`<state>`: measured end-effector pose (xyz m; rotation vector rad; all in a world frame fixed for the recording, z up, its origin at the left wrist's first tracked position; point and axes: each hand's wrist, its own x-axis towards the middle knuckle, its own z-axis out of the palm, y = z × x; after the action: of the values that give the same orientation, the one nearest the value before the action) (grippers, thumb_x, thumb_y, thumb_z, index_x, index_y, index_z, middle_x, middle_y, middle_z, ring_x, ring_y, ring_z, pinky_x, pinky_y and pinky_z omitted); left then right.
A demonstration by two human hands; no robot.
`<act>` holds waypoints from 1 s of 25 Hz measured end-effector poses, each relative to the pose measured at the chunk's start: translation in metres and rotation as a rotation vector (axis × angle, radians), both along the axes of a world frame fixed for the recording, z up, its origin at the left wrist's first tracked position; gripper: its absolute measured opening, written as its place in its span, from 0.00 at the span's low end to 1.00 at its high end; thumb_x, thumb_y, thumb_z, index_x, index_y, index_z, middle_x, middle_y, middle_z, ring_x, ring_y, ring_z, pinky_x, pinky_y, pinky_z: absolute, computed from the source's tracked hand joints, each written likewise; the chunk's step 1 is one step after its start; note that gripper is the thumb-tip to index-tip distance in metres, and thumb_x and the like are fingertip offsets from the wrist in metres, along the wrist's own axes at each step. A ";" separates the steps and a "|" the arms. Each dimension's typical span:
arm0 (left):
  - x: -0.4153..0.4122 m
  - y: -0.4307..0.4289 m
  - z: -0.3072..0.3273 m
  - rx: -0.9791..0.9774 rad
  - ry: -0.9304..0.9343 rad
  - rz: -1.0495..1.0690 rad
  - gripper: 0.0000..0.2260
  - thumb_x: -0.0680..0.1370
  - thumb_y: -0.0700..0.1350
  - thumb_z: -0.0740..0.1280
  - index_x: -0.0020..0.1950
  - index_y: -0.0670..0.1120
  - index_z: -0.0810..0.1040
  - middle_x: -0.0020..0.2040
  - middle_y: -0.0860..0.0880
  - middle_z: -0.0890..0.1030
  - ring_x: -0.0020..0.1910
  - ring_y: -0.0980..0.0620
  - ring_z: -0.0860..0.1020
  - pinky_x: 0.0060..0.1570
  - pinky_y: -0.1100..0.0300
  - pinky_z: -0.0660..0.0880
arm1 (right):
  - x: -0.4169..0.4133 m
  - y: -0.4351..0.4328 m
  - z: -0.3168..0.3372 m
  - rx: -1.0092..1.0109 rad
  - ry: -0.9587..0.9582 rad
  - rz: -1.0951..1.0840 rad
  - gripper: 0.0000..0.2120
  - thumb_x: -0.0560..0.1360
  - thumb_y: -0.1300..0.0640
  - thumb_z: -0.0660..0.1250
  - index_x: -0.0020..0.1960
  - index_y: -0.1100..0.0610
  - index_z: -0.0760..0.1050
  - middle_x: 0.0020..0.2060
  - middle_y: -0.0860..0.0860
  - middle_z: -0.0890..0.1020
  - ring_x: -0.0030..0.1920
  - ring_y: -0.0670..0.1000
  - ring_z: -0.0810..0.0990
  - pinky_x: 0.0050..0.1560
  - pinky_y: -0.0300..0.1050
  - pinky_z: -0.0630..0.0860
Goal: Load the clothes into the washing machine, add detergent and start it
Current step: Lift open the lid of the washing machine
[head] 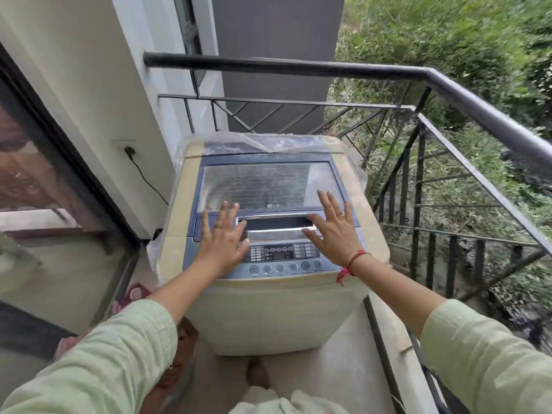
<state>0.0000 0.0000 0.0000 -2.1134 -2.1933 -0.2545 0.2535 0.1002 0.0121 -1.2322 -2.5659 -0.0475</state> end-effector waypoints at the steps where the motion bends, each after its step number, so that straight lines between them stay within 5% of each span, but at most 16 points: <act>1: 0.000 -0.001 -0.001 -0.026 0.032 0.009 0.32 0.73 0.61 0.42 0.66 0.48 0.71 0.78 0.45 0.50 0.76 0.46 0.39 0.62 0.43 0.22 | -0.002 -0.001 -0.002 -0.039 -0.038 0.010 0.37 0.75 0.32 0.35 0.58 0.51 0.75 0.76 0.55 0.53 0.76 0.58 0.52 0.72 0.65 0.49; 8: -0.005 0.017 -0.008 -0.145 0.004 0.037 0.19 0.78 0.61 0.55 0.57 0.49 0.72 0.78 0.46 0.50 0.76 0.45 0.37 0.67 0.38 0.31 | -0.023 0.020 -0.006 -0.243 -0.257 -0.019 0.24 0.78 0.36 0.50 0.57 0.51 0.75 0.77 0.53 0.48 0.77 0.55 0.43 0.74 0.63 0.44; 15: -0.018 0.028 -0.007 -0.103 -0.041 -0.003 0.27 0.70 0.72 0.53 0.49 0.49 0.71 0.74 0.48 0.60 0.76 0.47 0.43 0.67 0.39 0.31 | -0.030 0.033 0.007 -0.324 -0.286 0.012 0.24 0.78 0.37 0.53 0.50 0.54 0.78 0.71 0.50 0.61 0.75 0.51 0.52 0.73 0.66 0.43; 19: -0.032 0.041 0.020 0.252 0.035 -0.121 0.27 0.68 0.72 0.56 0.43 0.48 0.72 0.67 0.47 0.68 0.74 0.44 0.56 0.68 0.32 0.44 | -0.034 0.047 0.054 -0.249 -0.128 0.000 0.29 0.75 0.33 0.50 0.41 0.52 0.79 0.63 0.47 0.67 0.65 0.47 0.69 0.73 0.63 0.41; 22: -0.050 0.065 0.056 0.588 0.206 -0.150 0.25 0.72 0.68 0.61 0.56 0.49 0.71 0.71 0.45 0.61 0.76 0.45 0.49 0.69 0.33 0.41 | -0.051 0.066 0.089 -0.072 -0.001 -0.087 0.28 0.78 0.39 0.49 0.38 0.52 0.82 0.53 0.48 0.76 0.61 0.44 0.71 0.72 0.58 0.50; 25: -0.066 0.092 0.087 0.809 0.410 -0.213 0.32 0.71 0.70 0.61 0.63 0.47 0.67 0.70 0.44 0.63 0.77 0.47 0.48 0.68 0.32 0.45 | -0.074 0.084 0.106 0.267 0.203 -0.178 0.28 0.79 0.45 0.47 0.34 0.54 0.80 0.44 0.49 0.79 0.41 0.52 0.80 0.48 0.48 0.71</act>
<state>-0.0661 0.0918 0.0875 -1.7152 -1.3126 -0.5506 0.1798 0.1846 0.1186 -1.2854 -2.1895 -0.2781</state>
